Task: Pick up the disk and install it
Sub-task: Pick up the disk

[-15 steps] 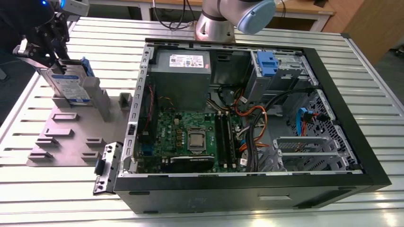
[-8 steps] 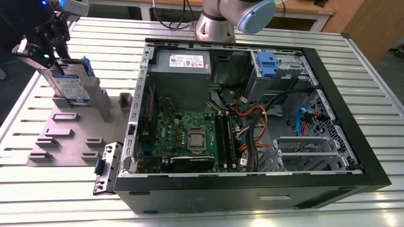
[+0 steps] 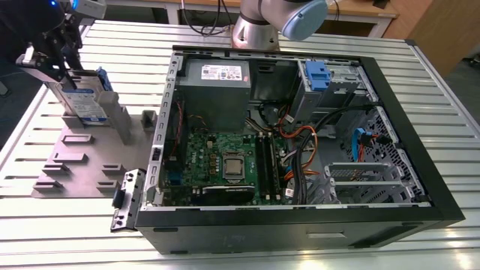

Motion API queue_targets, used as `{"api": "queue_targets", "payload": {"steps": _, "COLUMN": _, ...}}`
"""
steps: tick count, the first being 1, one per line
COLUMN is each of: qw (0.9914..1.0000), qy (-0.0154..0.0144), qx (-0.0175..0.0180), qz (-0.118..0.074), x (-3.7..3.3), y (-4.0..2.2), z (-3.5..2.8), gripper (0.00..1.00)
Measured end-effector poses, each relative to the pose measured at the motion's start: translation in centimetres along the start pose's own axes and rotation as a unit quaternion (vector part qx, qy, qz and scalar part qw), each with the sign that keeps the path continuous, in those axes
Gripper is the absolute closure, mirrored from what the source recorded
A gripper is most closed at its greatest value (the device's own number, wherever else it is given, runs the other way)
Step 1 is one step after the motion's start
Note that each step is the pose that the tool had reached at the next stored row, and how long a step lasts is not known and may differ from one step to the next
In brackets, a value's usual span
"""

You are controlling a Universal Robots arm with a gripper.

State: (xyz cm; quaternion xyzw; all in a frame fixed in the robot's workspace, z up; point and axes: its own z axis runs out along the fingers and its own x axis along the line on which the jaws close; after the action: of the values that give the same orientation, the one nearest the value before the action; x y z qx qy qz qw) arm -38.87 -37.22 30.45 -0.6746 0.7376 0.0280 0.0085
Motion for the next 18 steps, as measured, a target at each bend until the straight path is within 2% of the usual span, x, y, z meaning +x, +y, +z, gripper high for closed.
{"api": "queue_targets", "payload": {"steps": 2, "qw": 0.99998, "qy": -0.0043, "qx": -0.0005, "qz": -0.004, "x": 0.00, "y": -0.01, "z": 0.01, "gripper": 0.54}}
{"api": "queue_targets", "payload": {"steps": 5, "qw": 0.99991, "qy": -0.0124, "qx": -0.0013, "qz": -0.005, "x": 0.00, "y": -0.01, "z": 0.00, "gripper": 0.54}}
{"api": "queue_targets", "payload": {"steps": 18, "qw": 0.99987, "qy": -0.0124, "qx": -0.0015, "qz": -0.010, "x": -0.02, "y": -0.31, "z": 0.23, "gripper": 0.54}}
